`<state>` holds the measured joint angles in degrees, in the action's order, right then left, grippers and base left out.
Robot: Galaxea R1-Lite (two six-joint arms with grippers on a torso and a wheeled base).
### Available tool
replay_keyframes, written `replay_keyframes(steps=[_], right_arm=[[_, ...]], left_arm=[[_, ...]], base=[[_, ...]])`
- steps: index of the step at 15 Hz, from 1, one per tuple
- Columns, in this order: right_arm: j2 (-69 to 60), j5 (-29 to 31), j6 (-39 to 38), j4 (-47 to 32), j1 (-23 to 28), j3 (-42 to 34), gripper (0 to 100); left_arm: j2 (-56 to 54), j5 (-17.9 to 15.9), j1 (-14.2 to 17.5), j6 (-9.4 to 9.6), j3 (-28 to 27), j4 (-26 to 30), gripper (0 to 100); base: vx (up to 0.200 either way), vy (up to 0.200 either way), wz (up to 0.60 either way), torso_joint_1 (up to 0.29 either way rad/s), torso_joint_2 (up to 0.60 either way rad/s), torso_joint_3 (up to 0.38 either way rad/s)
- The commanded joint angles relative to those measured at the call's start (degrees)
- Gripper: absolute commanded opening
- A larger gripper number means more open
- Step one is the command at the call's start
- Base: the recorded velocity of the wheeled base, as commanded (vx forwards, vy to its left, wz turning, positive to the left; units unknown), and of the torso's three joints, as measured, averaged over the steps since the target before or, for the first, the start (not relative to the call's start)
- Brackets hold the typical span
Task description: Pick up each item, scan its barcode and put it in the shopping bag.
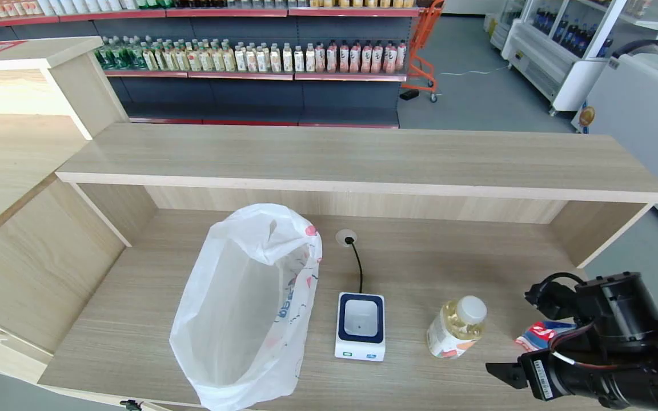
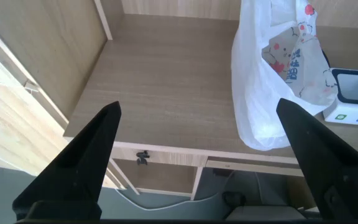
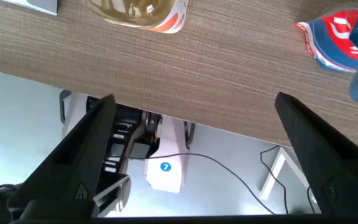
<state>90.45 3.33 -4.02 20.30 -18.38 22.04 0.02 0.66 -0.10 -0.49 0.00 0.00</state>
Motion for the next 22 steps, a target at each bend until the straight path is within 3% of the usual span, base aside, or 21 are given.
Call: replay_keyframes(steps=[1, 6, 15, 22], right_arm=[[7.1, 0.01, 0.07, 4.4, -0.78, -1.21, 100], [14.93, -0.95, 0.68, 14.6, -5.17, -0.51, 100], [29.87, -0.08, 7.45, 37.62, -5.43, 0.2, 100], [35.32, -0.43, 7.19, 47.03, -6.49, 3.01, 100]], left_arm=[[-0.02, 0.04, 0.01, -0.04, 0.0, 0.0, 100], [-0.02, 0.04, 0.01, -0.04, 0.0, 0.0, 100], [-0.02, 0.04, 0.01, -0.04, 0.0, 0.0, 100], [-0.02, 0.04, 0.01, -0.04, 0.0, 0.0, 100]], base=[[0.0, 0.0, 0.0, 0.0, 0.0, 0.0], [0.0, 0.0, 0.0, 0.0, 0.0, 0.0], [0.0, 0.0, 0.0, 0.0, 0.0, 0.0], [0.0, 0.0, 0.0, 0.0, 0.0, 0.0]])
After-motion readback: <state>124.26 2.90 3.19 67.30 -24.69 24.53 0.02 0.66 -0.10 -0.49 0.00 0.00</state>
